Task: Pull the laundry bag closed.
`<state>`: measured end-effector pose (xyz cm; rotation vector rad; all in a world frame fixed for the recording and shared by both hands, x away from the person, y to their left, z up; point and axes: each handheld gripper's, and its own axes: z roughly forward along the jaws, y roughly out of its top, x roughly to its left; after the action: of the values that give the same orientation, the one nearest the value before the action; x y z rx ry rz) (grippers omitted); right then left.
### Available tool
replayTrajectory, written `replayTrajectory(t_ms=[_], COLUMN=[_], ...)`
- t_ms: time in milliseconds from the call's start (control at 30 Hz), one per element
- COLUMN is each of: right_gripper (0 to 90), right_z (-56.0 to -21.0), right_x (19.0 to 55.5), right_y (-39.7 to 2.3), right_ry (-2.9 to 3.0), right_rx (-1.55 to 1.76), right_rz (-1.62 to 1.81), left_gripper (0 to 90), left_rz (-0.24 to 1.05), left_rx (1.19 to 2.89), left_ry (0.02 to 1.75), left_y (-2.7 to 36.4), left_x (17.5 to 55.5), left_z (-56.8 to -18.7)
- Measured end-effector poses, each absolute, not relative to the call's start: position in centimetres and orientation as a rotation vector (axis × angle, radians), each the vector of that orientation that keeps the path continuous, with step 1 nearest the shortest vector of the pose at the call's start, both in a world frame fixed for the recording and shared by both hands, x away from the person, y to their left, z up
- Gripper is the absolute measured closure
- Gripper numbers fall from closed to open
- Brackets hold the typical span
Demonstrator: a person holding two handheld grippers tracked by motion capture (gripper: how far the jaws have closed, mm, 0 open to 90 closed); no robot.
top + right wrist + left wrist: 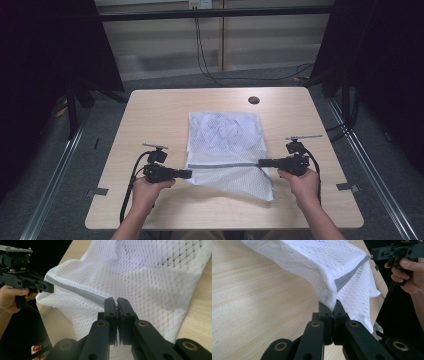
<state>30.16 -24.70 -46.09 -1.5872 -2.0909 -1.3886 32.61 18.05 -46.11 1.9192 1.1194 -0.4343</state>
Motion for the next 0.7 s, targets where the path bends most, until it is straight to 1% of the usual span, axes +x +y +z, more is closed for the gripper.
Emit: replayTrajectory(t_ms=[700], right_gripper=[87.1], right_z=[-46.27], right_x=[30.18], right_y=[-25.58], right_ry=[-2.074], right_rx=[-1.620], right_rz=[-1.391], left_gripper=[89.5], left_rz=[-0.445], left_rx=[1.911], left_ry=[1.119], left_y=[18.05], left_x=[32.58], left_z=[-46.05])
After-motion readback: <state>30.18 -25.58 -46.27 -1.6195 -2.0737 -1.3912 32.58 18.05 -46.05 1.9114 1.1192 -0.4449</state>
